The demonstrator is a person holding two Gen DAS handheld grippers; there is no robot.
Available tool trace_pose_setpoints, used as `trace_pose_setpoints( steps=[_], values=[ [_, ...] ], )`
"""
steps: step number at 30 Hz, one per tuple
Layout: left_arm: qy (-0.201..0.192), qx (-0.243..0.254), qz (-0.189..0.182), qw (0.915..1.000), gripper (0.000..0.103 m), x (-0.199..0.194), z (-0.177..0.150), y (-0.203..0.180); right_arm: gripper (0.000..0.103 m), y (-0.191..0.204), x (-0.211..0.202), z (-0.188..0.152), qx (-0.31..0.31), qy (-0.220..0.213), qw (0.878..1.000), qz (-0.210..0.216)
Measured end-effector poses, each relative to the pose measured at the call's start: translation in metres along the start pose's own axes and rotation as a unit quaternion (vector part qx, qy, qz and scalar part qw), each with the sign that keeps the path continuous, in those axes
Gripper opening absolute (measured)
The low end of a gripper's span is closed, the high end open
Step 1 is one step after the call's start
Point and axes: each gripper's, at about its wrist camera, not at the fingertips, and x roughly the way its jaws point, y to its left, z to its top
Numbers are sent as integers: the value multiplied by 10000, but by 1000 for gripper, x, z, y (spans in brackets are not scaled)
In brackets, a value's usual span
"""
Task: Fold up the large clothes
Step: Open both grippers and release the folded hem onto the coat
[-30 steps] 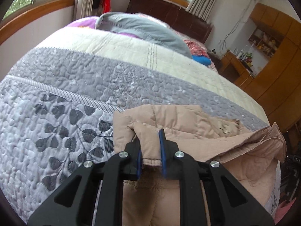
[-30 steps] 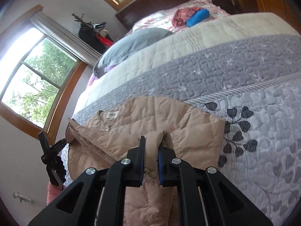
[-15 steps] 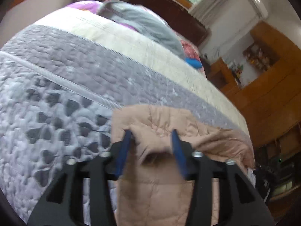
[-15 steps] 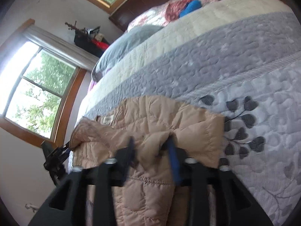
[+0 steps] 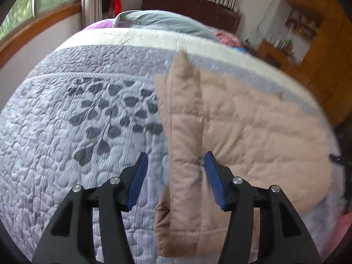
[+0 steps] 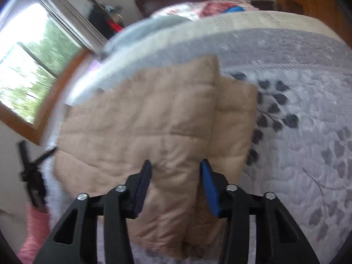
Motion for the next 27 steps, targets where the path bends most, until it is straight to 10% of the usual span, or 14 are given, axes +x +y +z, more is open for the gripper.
trace_pose_setpoints(
  steps=[12,16,27],
  values=[
    [-164,-328,283,9989,51,-11,-1,-1,41,14,-10,-13,143,-469,9964,-685],
    [-705,95,378,9967,51,-52,-4,-52,41,58,-38,-24,-128,-849,9956,-386],
    [-32,854,245,9960,52,-11,-40,-159,38,153,23,-53,-752,-115,9958,-516]
  ],
)
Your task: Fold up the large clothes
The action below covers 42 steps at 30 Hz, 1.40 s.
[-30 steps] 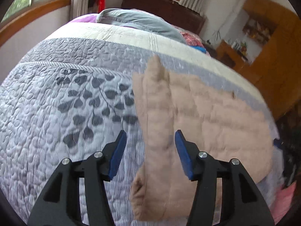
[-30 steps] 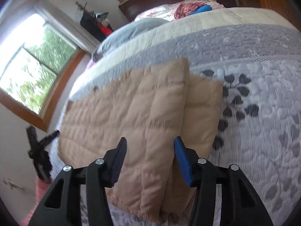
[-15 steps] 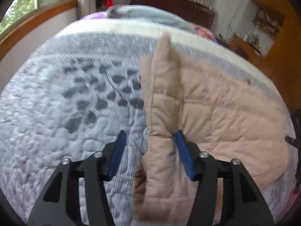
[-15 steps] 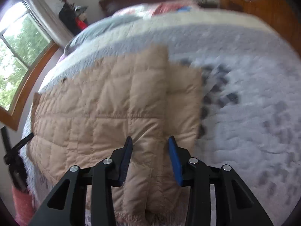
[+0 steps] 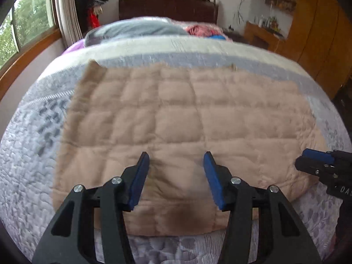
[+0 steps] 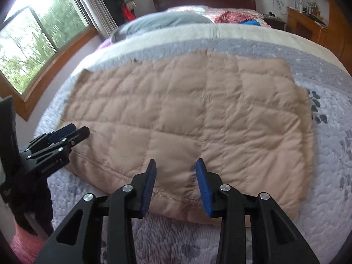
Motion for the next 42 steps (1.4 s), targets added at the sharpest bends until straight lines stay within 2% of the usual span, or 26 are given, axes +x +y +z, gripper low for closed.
trace_pose_setpoints(
  steps=[4,10,13,16,18,20,21,24,27,30,32,35,37,40,42],
  values=[
    [111,306,213,9992,53,20,-15,-6,37,5,22,-6,-7,117,9994,-329],
    [57,347,289,9990,52,23,-21,-8,37,13,39,-14,-128,-42,9978,-647],
    [111,202,138,9996,52,20,-17,-6,37,10,35,-13,-77,-41,9986,-515],
    [242,4,-211,9995,51,6,-7,8,40,-1,15,-13,40,-141,9999,73],
    [64,-164,-262,9995,52,-13,-2,25,53,-16,-10,-12,120,-393,9990,181],
    [-165,-249,-137,9995,59,-28,4,44,66,-38,-33,-9,312,-714,9969,42],
    [-281,-331,-54,9990,67,-36,8,60,72,-51,-44,-7,428,-824,9957,9],
    [-300,-687,273,9968,74,-41,18,109,81,-99,-60,1,901,-897,9919,-25],
    [-116,-974,251,9949,77,-28,26,150,84,-142,-53,12,1318,-747,9884,81],
    [60,-1264,-85,9919,78,-13,29,182,84,-177,-37,15,1676,-499,9841,318],
    [203,-1546,-579,9861,79,6,30,200,85,-189,-24,16,1781,-336,9816,594],
    [329,-1831,-1209,9751,79,28,27,210,85,-200,-7,16,1936,-215,9756,1011],
    [360,-2049,-1631,9644,79,45,27,217,85,-205,5,19,1976,-133,9734,1151],
    [405,-2211,-1928,9552,80,62,28,215,87,-210,22,21,2049,10,9710,1229],
    [355,-2161,-2022,9545,80,65,32,209,89,-210,29,23,2044,7,9703,1294]
  ],
)
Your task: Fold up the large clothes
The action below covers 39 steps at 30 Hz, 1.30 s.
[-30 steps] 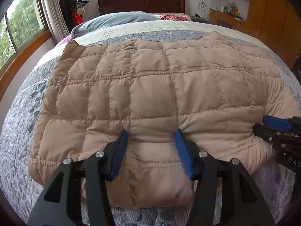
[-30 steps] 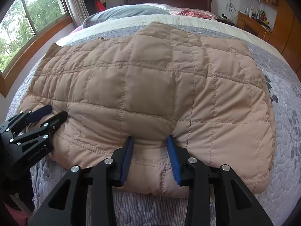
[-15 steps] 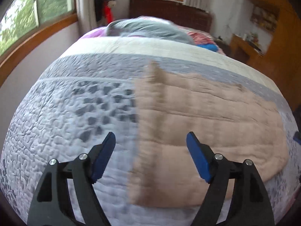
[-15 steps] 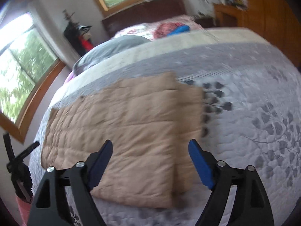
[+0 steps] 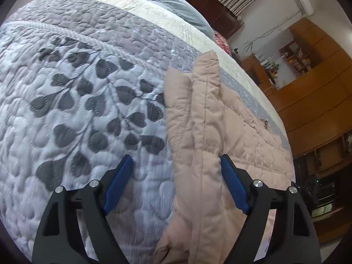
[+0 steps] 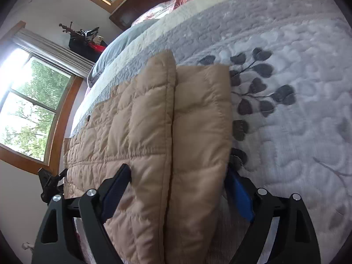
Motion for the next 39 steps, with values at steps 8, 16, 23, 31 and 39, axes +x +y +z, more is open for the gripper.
trace_pose_setpoints(
  steps=[8,16,23,31,39],
  values=[
    [586,413,-449,9964,66,42,-7,-41,56,16,15,2,-249,-12,9995,184],
    [390,295,-698,9964,17,29,-11,-58,19,34,-8,-4,-403,-131,9972,618],
    [-12,699,-808,9943,14,-26,-28,-97,17,63,-66,-30,-793,-359,9920,910],
    [-307,1072,-773,9907,14,-111,-76,-116,17,96,-138,-86,-1274,-521,9851,1026],
    [-82,998,-576,9933,14,-149,-151,-85,17,95,-143,-151,-1327,-122,9867,927]
  ],
)
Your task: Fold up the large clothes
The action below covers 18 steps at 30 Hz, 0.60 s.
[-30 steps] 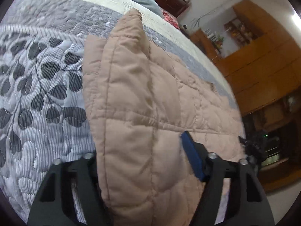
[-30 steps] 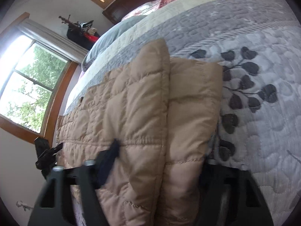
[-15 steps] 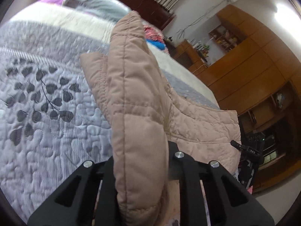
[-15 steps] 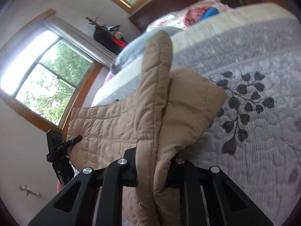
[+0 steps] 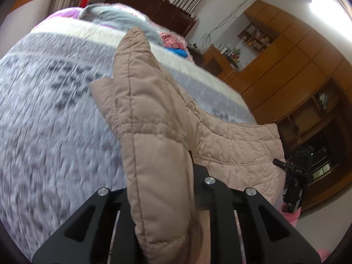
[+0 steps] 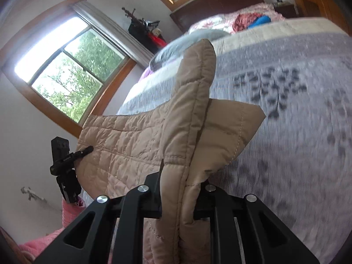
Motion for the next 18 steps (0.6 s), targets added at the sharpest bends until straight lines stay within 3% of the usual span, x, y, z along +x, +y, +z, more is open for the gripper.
trace_pose_setpoints(
  steps=[8,11,18],
  values=[
    [390,-106,764,9963,20,34,-49,39,19,-27,33,-44,291,457,9974,-482],
    [485,-31,941,9944,29,51,-57,54,20,-40,44,-52,384,480,9966,-547],
    [440,48,1050,9935,34,57,-68,58,25,-69,66,-64,754,553,9954,-220]
  ],
)
